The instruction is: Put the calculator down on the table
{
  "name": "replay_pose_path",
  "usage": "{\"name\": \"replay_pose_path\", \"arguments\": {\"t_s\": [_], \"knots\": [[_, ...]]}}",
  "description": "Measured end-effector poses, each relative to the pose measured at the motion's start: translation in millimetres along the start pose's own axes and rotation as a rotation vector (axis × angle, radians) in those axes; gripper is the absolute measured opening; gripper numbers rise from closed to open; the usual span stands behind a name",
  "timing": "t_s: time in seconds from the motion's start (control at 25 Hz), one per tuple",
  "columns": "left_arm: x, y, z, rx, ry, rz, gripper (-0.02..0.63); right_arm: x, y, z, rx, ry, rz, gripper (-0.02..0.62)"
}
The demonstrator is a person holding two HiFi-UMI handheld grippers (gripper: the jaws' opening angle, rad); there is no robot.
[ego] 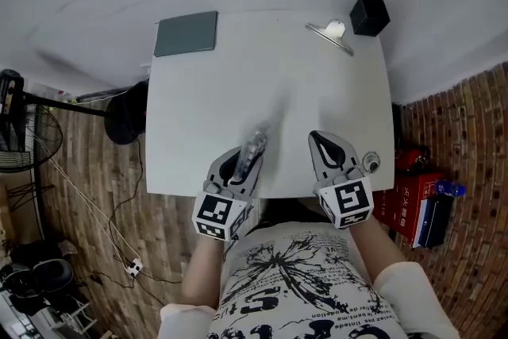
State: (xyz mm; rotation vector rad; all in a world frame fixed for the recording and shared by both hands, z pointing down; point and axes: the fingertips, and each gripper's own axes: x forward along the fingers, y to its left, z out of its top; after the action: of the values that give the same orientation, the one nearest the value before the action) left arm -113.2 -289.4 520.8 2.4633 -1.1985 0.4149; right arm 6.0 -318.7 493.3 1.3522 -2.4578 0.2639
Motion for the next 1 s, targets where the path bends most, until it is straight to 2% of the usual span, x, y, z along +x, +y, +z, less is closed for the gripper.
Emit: {"name": "replay_pose_path", "arguments": {"t_s": [0.28, 0.8, 1.0], "knots": [[57, 15, -25, -0.07, 0.092, -0.027, 0.143, 36, -30, -9, 0.013, 0.039, 0.0, 0.015], [86, 48, -48, -0.208, 0.164, 0.091, 0.146, 59, -49, -27, 0.044, 0.097, 0.012, 0.015], [89, 50, -45, -0.199, 0.167, 0.102, 0.147, 64, -54, -31, 0.049, 0.116, 0.014, 0.015]]}}
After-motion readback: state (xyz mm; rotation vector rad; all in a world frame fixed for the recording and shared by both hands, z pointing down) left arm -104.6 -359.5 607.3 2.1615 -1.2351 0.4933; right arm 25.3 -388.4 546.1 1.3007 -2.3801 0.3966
